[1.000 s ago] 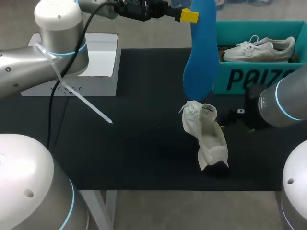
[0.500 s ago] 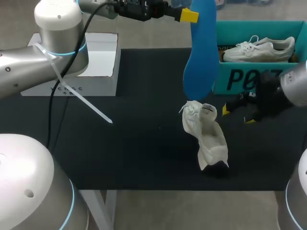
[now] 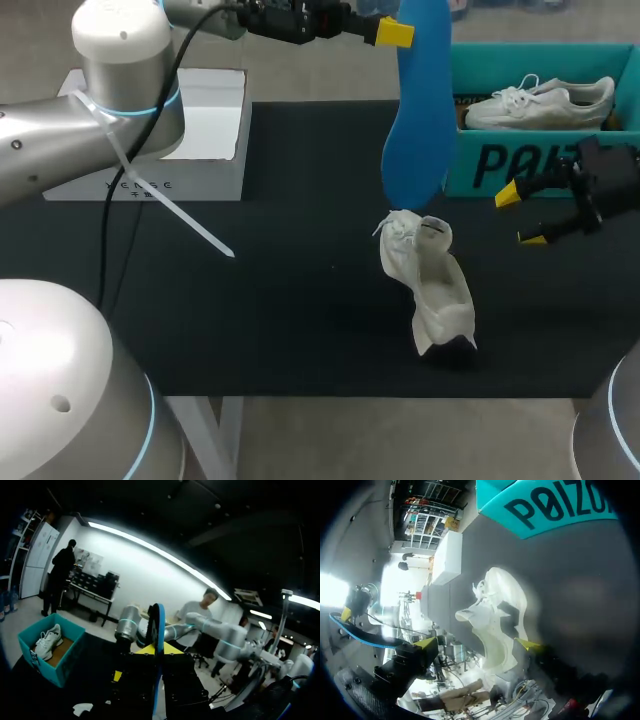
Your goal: Take the shoe out of the shoebox, open the shoe tongue, remove and reinsert the insole, then place the shoe into the shoebox
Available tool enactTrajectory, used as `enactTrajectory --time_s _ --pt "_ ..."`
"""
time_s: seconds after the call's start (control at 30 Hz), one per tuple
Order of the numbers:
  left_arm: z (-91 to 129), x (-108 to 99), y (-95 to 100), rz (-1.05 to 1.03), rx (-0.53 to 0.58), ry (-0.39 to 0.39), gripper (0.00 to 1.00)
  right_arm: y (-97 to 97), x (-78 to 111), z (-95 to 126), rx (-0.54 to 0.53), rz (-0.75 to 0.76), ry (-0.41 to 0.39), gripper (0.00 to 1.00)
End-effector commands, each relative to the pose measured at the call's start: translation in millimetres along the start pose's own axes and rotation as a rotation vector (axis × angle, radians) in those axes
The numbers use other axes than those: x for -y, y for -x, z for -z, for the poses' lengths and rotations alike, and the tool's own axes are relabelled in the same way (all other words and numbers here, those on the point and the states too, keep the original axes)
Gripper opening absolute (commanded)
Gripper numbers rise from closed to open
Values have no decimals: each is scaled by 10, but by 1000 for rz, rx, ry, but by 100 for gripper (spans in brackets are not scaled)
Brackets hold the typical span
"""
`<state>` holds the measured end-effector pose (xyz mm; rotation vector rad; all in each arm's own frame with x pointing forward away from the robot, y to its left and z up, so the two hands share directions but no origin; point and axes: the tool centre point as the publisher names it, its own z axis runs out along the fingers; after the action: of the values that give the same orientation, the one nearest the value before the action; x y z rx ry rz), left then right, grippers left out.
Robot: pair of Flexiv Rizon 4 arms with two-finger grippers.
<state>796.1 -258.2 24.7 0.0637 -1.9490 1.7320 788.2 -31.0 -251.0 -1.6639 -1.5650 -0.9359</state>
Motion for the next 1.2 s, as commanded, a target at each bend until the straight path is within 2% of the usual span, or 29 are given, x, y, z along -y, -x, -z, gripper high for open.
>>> enactTrajectory --time_s 0.03,0.23,0.5,0.83,1.2 --pt "-6 1 11 0 -2 0 0 -22 -52 -10 -36 0 -31 100" --pt "-6 1 11 0 -2 0 0 -148 -27 8 -33 -1 -26 100" --pt "-6 1 11 0 -2 0 0 -342 -85 -18 -144 -47 -86 100" --pt "-6 1 11 0 -2 0 0 -690 -153 -328 -184 -45 -132 100" --pt "-6 1 11 0 -2 0 0 -900 -176 -446 -272 -51 -119 100"
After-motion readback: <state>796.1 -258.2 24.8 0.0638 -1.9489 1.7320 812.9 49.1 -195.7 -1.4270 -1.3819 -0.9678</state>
